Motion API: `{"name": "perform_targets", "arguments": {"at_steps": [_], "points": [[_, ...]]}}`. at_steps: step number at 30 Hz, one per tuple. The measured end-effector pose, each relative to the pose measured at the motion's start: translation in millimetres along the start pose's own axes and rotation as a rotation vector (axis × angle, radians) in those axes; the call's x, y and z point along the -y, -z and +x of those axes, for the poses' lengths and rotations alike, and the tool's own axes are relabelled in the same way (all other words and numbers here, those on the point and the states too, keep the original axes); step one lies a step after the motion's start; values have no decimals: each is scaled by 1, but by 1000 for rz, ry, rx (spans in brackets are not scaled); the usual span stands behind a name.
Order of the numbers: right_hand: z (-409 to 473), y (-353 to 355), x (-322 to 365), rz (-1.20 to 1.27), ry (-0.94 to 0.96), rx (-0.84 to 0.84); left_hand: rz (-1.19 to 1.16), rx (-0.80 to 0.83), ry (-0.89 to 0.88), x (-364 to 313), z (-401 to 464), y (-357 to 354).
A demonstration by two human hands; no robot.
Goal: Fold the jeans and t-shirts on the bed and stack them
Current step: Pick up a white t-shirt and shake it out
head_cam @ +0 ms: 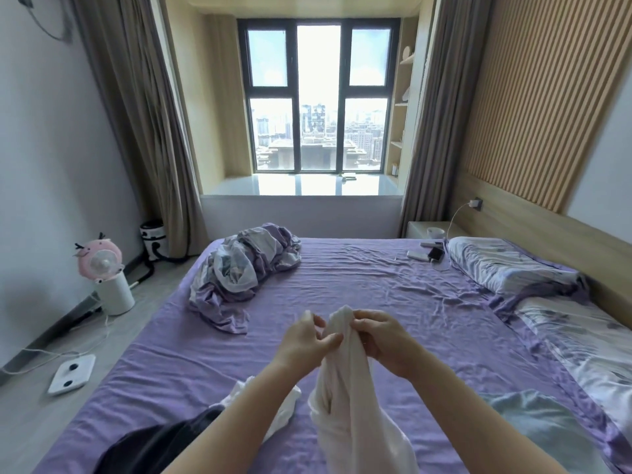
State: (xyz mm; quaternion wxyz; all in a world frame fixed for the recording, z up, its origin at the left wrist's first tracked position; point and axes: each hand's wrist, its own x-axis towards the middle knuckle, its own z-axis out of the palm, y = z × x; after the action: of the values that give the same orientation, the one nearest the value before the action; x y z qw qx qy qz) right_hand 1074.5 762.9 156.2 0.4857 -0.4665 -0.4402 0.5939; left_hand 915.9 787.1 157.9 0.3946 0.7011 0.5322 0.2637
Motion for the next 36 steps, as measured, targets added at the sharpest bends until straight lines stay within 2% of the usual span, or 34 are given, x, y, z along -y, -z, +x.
{"name": "perform_targets", "arguments": {"at_steps": [2,4,7,9,10,12,14,17,19,22,24,27,29,31,32,34,36], "points": [[-1,3,-1,-28,0,-33,-115,43,70,2,-2,-5],[-3,6,0,-46,13,-71,-175,73,87,3,-3,-12],[-6,13,3,22,16,-128,-386,185,96,5,-5,-26],[-8,21,6,30,18,-160,-392,249,59,6,-9,-29],[-9,25,7,-4,22,-184,-323,273,27,8,-9,-29],[-11,33,10,-121,36,-259,-98,292,-59,12,-4,-24],[-13,42,9,-329,84,-341,3,231,-117,6,3,-14],[-14,53,2,-839,142,-393,-160,76,-122,-19,15,8],[-17,49,-5,-959,198,-424,-293,39,-86,-37,24,20],[-21,28,-10,-891,347,-310,-358,96,-22,-54,29,28],[-22,12,-13,-855,302,-207,-416,166,3,-59,30,31],[-17,5,-9,-806,290,-270,-532,304,39,-58,25,35],[-11,5,0,-687,286,-350,-334,346,57,-46,20,36],[-6,4,6,-683,284,-397,17,382,25,-32,13,32],[-3,4,8,-691,289,-396,120,402,-11,-25,13,27],[1,3,9,-683,298,-380,92,403,-30,-18,9,24],[3,4,7,-680,308,-395,-119,363,25,-14,8,28]]}}
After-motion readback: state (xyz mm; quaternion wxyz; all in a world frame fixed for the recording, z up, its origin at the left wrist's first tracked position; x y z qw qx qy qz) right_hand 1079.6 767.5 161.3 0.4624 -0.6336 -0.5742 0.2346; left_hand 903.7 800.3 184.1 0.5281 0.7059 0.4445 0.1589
